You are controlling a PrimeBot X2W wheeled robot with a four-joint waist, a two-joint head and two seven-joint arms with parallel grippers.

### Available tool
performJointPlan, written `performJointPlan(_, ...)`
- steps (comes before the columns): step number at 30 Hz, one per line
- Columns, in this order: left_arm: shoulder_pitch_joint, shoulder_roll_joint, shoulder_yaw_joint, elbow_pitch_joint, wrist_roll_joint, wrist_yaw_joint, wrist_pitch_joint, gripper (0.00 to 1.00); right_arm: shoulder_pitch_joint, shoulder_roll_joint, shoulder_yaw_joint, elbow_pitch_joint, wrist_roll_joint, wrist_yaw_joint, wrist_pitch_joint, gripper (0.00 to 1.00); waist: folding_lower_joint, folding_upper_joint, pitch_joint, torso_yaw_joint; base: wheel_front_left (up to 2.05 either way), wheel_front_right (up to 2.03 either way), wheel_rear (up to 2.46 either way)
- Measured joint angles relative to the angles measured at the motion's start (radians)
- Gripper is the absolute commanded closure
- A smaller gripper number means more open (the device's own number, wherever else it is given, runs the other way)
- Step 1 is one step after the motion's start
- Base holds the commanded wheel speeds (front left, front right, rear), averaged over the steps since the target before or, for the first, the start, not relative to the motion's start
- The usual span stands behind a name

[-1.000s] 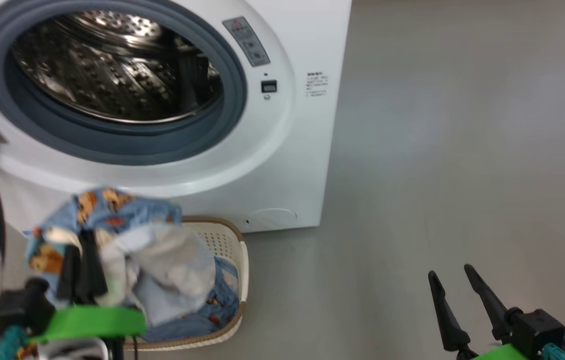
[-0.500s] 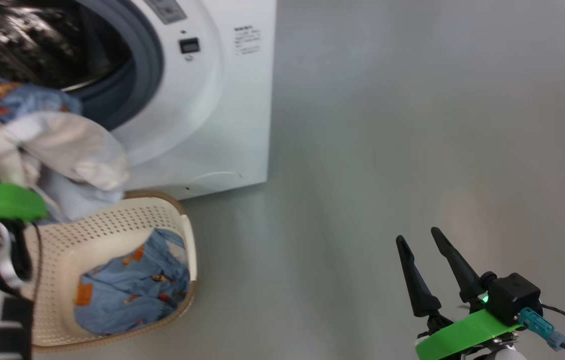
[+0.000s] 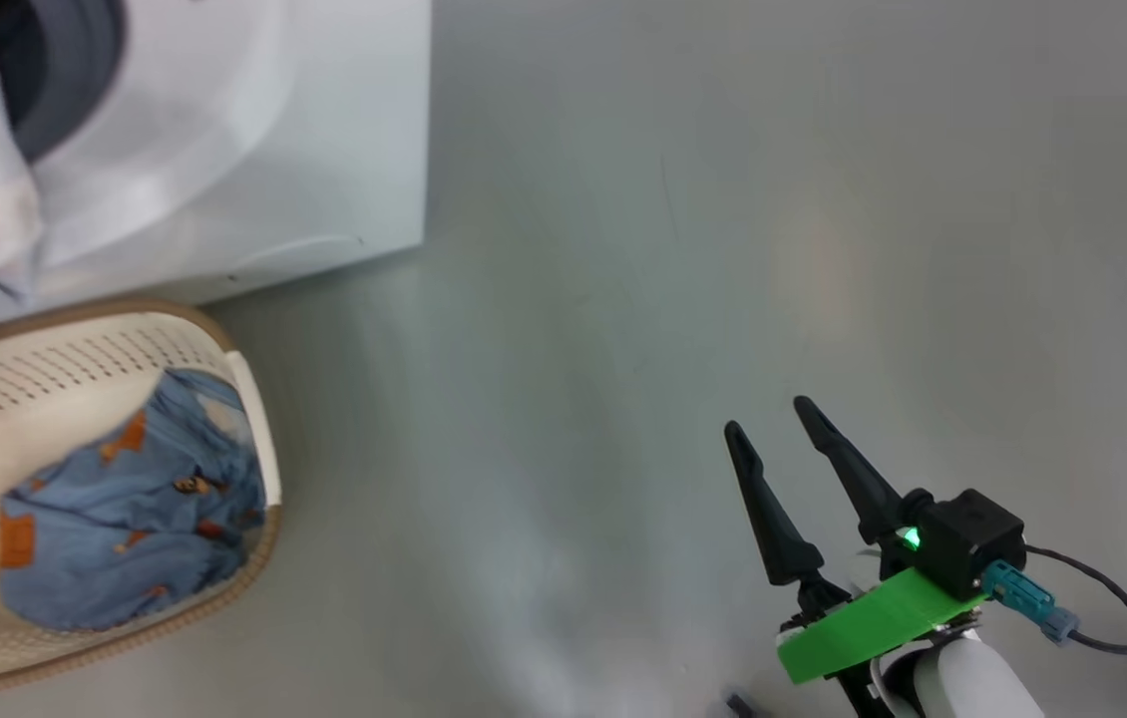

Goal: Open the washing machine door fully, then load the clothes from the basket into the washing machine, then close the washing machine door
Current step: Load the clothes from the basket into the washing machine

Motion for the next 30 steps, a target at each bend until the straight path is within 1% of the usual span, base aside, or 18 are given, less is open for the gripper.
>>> performJointPlan(5,-0.136,0.026,-0.016,0.066,0.024,0.0,0.0,1.0,-0.021,0.0,0.021,-0.003,0.003,0.0,0.0,0.0,0.0001,0.0,0.082,-0.028,0.0,0.0,0.0)
performJointPlan(8,-0.191,0.047,-0.014,0.094,0.029,-0.009,0.0,1.0,-0.021,-0.001,0.028,-0.002,0.003,0.0,0.0,0.0,0.0,0.0,0.13,-0.041,0.0,0.0,0.0)
performJointPlan(12,-0.258,0.06,-0.009,0.115,0.032,-0.019,0.0,1.0,-0.021,-0.01,0.029,-0.005,0.003,0.0,0.0,0.0,0.0,0.0,0.191,-0.052,0.0,0.0,0.0)
performJointPlan(15,-0.31,0.074,-0.02,0.112,0.047,-0.035,-0.001,1.0,-0.021,-0.016,0.029,-0.018,0.009,0.0,0.0,0.0,0.0,0.0,0.234,-0.056,0.0,0.0,0.0)
performJointPlan(20,-0.382,0.081,-0.02,0.064,0.069,-0.038,-0.001,1.0,-0.042,-0.016,0.028,-0.032,0.013,0.0,0.0,0.0,0.0,0.0,0.295,-0.057,0.0,0.0,0.0)
performJointPlan(24,-0.412,0.079,-0.016,0.013,0.083,-0.038,-0.001,1.0,-0.057,-0.016,0.028,-0.035,0.037,0.0,0.0,0.0,0.0001,0.0,0.325,-0.055,0.0,0.0,0.0)
performJointPlan(26,-0.415,0.076,-0.009,-0.006,0.084,-0.033,-0.001,1.0,-0.057,-0.016,0.028,-0.035,0.037,0.0,0.0,0.0,0.0001,0.0,0.33,-0.051,0.0,0.0,0.0)
performJointPlan(28,-0.417,0.075,0.004,-0.017,0.085,-0.016,-0.002,1.0,-0.057,-0.016,0.028,-0.035,0.038,0.0,0.0,0.0,0.0001,0.0,0.33,-0.048,0.0,0.0,0.0)
performJointPlan(30,-0.417,0.075,0.001,0.008,0.097,-0.015,-0.002,1.0,-0.056,-0.016,0.026,-0.035,0.038,0.0,0.0,0.0,0.0001,0.0,0.326,-0.045,0.0,0.0,0.0)
